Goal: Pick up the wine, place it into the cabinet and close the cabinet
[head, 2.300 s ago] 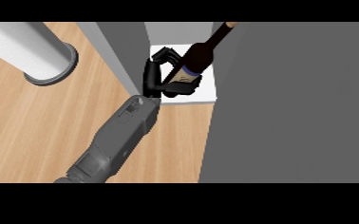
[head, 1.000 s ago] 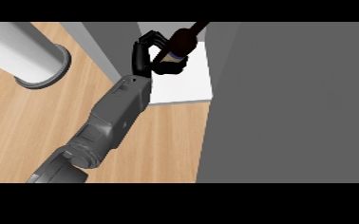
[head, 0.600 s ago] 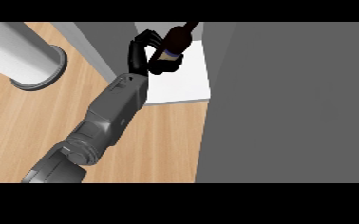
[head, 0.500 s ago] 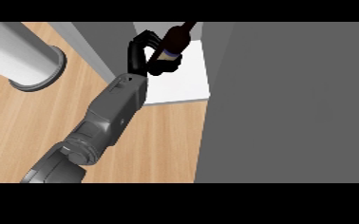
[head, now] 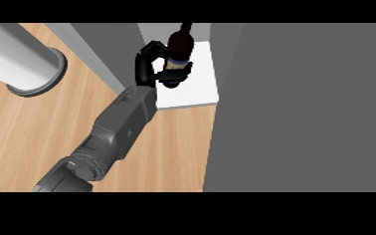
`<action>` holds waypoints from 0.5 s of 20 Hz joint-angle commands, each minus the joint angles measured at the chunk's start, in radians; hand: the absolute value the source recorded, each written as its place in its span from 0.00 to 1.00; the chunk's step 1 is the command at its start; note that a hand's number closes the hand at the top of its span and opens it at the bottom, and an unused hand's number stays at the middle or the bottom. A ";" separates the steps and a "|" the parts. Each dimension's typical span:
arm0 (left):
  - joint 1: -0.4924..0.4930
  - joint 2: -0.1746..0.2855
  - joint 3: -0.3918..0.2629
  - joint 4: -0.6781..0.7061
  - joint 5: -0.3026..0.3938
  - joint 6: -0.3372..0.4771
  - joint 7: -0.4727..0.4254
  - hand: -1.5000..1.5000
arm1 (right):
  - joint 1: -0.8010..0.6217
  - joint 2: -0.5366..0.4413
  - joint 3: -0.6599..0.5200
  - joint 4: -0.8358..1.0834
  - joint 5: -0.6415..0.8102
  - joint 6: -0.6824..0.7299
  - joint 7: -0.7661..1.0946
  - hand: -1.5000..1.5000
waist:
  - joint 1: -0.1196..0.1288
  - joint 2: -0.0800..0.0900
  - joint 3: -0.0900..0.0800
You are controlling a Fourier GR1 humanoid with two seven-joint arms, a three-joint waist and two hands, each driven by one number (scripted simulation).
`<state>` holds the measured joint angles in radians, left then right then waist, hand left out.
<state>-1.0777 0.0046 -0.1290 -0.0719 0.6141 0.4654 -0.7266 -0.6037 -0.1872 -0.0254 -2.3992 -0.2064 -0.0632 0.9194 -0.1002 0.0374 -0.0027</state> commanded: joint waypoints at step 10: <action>0.115 -0.005 0.029 -0.035 0.076 -0.138 -0.038 1.00 | -0.009 0.025 0.004 -0.009 -0.049 0.010 -0.017 0.00 | -0.050 -0.001 0.000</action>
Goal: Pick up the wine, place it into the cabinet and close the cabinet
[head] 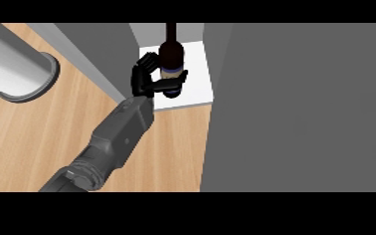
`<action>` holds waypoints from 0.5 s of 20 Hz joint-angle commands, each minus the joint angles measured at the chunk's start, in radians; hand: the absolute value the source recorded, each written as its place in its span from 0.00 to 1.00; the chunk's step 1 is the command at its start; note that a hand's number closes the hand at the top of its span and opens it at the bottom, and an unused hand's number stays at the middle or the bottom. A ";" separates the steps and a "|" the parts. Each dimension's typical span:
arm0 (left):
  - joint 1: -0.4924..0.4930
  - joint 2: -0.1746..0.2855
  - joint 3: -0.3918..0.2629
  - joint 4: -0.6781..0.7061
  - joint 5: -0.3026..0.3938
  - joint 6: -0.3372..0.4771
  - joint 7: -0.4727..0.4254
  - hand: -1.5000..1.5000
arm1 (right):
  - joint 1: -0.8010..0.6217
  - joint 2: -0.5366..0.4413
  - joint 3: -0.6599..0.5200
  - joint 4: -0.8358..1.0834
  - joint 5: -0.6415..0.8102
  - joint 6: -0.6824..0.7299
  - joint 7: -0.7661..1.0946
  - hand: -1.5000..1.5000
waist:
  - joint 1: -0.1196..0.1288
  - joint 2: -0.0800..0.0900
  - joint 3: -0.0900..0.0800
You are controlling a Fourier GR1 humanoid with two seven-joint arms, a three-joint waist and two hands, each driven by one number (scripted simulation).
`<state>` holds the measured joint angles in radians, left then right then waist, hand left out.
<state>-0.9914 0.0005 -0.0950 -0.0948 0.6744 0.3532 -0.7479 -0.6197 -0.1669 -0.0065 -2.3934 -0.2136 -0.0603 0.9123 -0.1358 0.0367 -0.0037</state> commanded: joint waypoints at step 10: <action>0.125 0.000 -0.046 -0.018 0.056 -0.059 -0.027 1.00 | 0.002 0.009 0.001 -0.029 -0.045 0.005 0.013 0.00 | -0.048 -0.003 -0.002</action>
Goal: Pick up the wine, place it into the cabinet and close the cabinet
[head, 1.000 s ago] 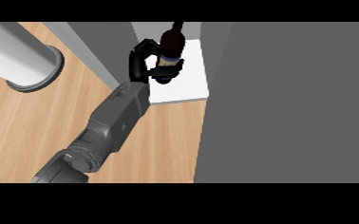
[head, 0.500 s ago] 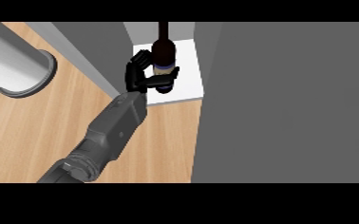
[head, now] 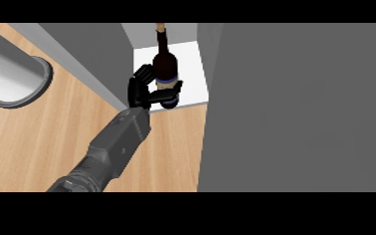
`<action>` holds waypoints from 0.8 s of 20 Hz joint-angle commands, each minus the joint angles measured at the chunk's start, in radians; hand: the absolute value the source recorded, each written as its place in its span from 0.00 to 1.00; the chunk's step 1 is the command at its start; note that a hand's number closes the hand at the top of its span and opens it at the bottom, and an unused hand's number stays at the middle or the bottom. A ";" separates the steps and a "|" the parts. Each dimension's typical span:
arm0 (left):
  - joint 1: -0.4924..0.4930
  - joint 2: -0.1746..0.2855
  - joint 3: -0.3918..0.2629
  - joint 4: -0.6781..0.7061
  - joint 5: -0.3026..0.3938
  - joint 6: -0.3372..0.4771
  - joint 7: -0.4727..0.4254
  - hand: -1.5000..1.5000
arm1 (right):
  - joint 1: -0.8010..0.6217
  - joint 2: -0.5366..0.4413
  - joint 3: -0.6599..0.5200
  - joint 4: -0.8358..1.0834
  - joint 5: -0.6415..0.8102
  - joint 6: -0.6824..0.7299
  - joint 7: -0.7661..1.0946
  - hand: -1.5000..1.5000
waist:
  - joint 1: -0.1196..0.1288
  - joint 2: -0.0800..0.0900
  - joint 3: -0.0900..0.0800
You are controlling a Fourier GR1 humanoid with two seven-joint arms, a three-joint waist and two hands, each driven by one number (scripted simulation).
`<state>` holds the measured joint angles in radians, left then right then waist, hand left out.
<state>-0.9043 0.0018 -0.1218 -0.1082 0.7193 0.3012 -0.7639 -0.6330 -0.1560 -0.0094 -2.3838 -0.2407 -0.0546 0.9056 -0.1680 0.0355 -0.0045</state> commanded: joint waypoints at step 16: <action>0.003 -0.002 -0.098 -0.050 0.080 0.102 0.025 1.00 | -0.006 0.017 -0.008 0.002 -0.031 -0.009 0.008 0.00 | -0.022 0.002 -0.001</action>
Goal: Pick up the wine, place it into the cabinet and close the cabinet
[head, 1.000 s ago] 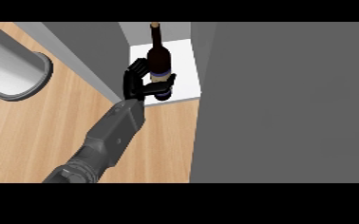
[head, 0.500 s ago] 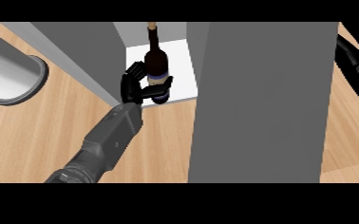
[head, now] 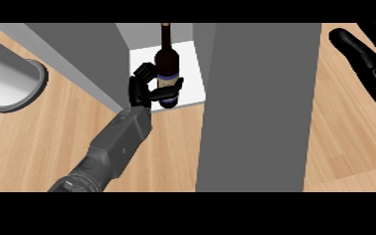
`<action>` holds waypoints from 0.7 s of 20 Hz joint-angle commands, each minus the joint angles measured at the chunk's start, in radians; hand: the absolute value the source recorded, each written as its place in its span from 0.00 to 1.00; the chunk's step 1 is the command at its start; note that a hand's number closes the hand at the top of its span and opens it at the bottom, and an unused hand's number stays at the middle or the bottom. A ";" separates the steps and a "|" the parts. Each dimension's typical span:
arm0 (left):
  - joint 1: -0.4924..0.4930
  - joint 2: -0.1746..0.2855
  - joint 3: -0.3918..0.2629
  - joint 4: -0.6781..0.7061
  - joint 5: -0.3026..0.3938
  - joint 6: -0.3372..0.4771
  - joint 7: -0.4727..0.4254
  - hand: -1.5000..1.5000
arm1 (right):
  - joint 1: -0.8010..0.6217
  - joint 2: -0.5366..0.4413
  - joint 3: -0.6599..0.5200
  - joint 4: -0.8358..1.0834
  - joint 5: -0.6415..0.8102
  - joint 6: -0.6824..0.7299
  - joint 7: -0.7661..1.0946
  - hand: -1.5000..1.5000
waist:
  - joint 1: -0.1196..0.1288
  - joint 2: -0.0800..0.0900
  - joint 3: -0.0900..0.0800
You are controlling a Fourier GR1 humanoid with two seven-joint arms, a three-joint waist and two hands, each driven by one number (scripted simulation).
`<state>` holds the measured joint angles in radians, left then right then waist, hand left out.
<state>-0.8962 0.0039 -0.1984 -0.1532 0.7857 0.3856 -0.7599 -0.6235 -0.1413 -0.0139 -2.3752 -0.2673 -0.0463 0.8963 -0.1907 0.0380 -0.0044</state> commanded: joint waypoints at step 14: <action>-0.140 -0.004 -0.043 -0.010 0.069 0.131 0.071 1.00 | 0.056 -0.013 -0.043 -0.007 -0.054 0.044 -0.035 0.00 | 0.004 0.008 0.003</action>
<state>-1.0204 0.0002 -0.2343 -0.1639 0.8416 0.4954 -0.6970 -0.5930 -0.1531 -0.0513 -2.3704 -0.2922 -0.0173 0.8678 -0.1872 0.0439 -0.0025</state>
